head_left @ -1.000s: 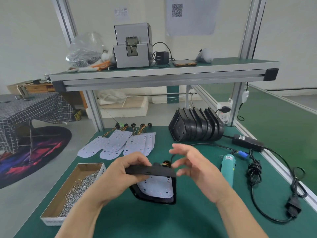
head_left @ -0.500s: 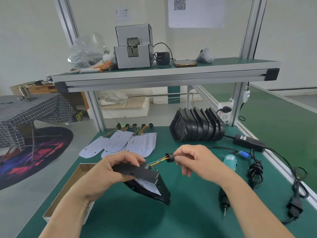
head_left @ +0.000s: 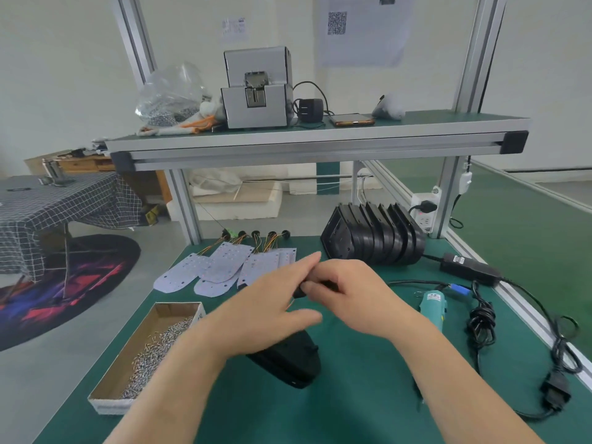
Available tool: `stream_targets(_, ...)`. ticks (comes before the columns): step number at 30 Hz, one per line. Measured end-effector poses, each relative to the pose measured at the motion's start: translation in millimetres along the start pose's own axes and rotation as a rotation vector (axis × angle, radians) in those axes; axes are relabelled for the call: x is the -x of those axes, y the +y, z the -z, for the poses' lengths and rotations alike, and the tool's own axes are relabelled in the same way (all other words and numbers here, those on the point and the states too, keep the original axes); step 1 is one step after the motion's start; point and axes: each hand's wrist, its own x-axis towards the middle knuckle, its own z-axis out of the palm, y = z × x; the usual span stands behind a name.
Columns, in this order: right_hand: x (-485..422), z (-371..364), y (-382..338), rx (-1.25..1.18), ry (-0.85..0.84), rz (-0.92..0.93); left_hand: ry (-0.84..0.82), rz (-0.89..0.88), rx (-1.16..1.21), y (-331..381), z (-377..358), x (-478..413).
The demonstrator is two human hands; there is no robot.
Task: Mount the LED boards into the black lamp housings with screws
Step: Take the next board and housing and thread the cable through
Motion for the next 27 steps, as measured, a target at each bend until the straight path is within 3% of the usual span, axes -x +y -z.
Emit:
stream_targets(3,-2.9,3.1,-6.9,0.047,-0.027,0.037,0.08,0.043,-0.158,5.4,-9.1,-15.2)
stream_targets(8,2.5,-4.6,-11.2,0.139,0.152,0.121,0.117,0.09,-0.265,-3.8,-13.5,-12.0)
stream_targets(14,6.2,-7.9,-14.8,0.12,0.378,0.156,-0.015,0.231,-0.34,-21.5,-1.0,-0.1)
stream_targets(16,7.6,-5.8,-12.9,0.09,0.431,0.15,-0.059,0.282,-0.239,-27.9,3.0,3.2)
stream_targets(20,8.8,-10.9,-8.7,0.043,0.427,0.098,0.001,0.274,0.082,-35.0,1.5,3.7)
stream_targets(23,7.0,-1.5,-1.5,0.189,0.401,0.009,0.171,0.258,0.023,-36.3,-5.1,-3.3)
stream_targets(27,3.9,2.4,-16.8,0.582,0.178,0.01,0.206,0.28,-0.089,-30.1,-19.3,-12.4)
